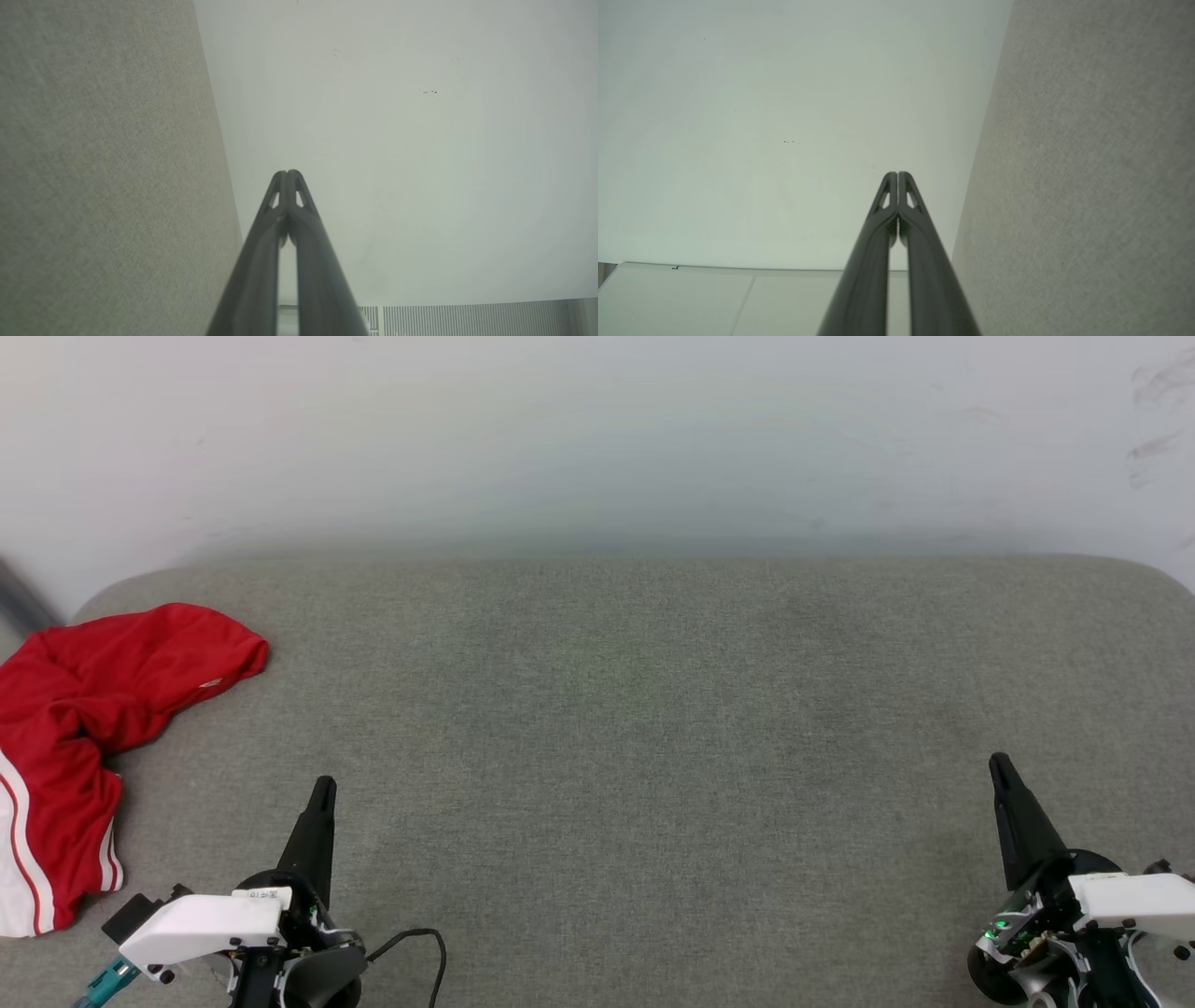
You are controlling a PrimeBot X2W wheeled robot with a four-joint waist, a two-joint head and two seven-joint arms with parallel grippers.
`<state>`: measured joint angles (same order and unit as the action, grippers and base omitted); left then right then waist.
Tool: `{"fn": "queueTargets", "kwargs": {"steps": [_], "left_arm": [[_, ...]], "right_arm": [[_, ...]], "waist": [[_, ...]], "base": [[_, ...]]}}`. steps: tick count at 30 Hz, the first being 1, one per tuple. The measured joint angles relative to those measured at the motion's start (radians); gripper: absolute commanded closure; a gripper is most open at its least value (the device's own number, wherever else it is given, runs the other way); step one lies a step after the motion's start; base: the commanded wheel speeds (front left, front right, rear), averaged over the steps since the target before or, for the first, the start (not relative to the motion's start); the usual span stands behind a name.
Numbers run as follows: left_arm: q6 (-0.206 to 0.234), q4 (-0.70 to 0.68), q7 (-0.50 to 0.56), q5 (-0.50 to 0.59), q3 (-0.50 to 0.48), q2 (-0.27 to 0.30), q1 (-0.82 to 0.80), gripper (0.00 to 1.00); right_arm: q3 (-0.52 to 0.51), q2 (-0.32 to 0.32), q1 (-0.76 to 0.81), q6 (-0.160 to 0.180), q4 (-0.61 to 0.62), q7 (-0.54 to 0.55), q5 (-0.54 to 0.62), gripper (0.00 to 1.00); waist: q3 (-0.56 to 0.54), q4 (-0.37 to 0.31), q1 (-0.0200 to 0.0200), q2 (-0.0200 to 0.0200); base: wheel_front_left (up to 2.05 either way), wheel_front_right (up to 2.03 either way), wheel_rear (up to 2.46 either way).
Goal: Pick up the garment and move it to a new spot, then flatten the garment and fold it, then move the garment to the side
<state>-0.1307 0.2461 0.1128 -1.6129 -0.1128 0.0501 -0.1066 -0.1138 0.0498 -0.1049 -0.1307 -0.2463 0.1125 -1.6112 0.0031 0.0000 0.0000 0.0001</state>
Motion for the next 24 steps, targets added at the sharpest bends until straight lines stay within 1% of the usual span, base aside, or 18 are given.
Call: {"fn": "queueTargets", "kwargs": {"steps": [20, 21, 24], "left_arm": [[0.0, 0.0, 0.0, 0.0, 0.0, 0.0, 0.0, 1.0], [0.0, 0.0, 0.0, 0.0, 0.0, 0.0, 0.0, 0.0], [0.0, 0.025, -0.001, -0.001, 0.005, -0.004, 0.019, 0.0]], "right_arm": [[0.0, 0.0, 0.0, 0.0, 0.0, 0.0, 0.0, 1.0], [0.0, 0.0, 0.0, 0.0, 0.0, 0.0, 0.0, 0.0], [0.001, -0.003, 0.022, 0.0, -0.024, 0.0, 0.0, 0.0]], "waist": [[0.0, 0.0, 0.0, 0.0], [0.0, 0.0, 0.0, 0.0], [0.0, 0.0, 0.0, 0.0]], "base": [[0.0, 0.0, 0.0], [0.0, 0.0, 0.0], [0.0, 0.0, 0.0]]}}
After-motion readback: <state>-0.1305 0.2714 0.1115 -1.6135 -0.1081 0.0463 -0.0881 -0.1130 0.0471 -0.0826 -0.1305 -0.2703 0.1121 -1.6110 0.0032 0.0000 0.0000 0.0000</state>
